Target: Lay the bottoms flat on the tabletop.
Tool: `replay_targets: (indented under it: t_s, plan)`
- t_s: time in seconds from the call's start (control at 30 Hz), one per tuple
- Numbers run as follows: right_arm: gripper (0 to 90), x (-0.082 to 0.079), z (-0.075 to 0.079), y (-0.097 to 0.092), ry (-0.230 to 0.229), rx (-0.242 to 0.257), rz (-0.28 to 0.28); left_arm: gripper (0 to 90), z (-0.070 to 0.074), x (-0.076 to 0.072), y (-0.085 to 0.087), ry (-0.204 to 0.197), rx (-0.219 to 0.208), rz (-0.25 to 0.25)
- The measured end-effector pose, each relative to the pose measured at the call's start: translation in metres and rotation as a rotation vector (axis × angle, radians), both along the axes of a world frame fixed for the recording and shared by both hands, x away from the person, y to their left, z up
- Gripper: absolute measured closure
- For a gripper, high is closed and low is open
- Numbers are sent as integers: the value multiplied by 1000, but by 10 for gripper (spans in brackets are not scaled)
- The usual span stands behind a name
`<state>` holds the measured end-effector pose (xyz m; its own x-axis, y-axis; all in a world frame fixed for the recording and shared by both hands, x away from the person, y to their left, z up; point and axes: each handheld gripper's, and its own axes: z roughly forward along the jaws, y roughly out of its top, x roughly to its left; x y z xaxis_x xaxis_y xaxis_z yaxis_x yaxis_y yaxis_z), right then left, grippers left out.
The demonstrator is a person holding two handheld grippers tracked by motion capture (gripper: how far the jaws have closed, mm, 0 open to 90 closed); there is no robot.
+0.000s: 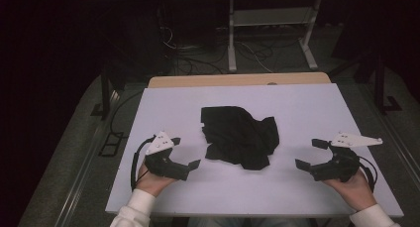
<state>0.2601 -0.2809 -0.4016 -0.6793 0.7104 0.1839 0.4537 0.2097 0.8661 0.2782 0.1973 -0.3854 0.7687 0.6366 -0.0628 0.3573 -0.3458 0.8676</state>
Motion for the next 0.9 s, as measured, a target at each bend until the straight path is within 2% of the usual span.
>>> replay_targets:
  t_s: [0.27,0.6,0.9]
  plan:
    - [0,8,7,3,8,11,7,0,9,12,-6,4,3,-16]
    - [0,27,22,10,7,19,28,0,19,30,-11,7,-12,-14]
    - [0,47,33,20,5,-2,40,0,33,51,-21,0,-13,-21]
